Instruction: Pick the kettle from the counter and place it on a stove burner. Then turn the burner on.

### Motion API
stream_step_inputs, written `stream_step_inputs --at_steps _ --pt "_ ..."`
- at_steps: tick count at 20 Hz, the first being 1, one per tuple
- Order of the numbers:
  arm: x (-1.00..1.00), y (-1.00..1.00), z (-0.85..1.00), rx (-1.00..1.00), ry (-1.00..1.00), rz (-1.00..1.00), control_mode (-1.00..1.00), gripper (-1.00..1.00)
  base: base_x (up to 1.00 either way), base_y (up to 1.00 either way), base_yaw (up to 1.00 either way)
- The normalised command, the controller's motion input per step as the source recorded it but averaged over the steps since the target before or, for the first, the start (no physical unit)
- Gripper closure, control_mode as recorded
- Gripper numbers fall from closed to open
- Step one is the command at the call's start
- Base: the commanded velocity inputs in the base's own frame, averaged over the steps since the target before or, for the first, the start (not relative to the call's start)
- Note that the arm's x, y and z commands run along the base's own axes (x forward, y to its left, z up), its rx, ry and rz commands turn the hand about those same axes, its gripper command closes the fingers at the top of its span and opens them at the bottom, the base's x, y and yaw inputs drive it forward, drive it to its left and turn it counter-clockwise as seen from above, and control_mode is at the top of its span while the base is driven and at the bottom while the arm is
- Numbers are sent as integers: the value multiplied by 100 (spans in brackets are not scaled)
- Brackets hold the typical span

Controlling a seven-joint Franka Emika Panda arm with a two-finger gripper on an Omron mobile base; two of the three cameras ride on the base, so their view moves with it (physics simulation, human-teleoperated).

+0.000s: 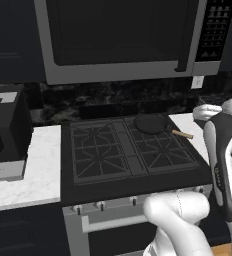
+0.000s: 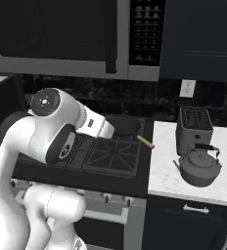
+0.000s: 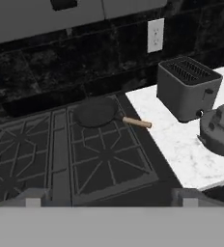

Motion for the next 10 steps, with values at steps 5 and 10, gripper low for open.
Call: stream_step_inputs --at_steps 5,10 --pt "-1 -100 58 21 -2 -44 -100 -100 0 0 0" --pt "0 -100 27 28 -1 -33 -100 -100 0 0 0"
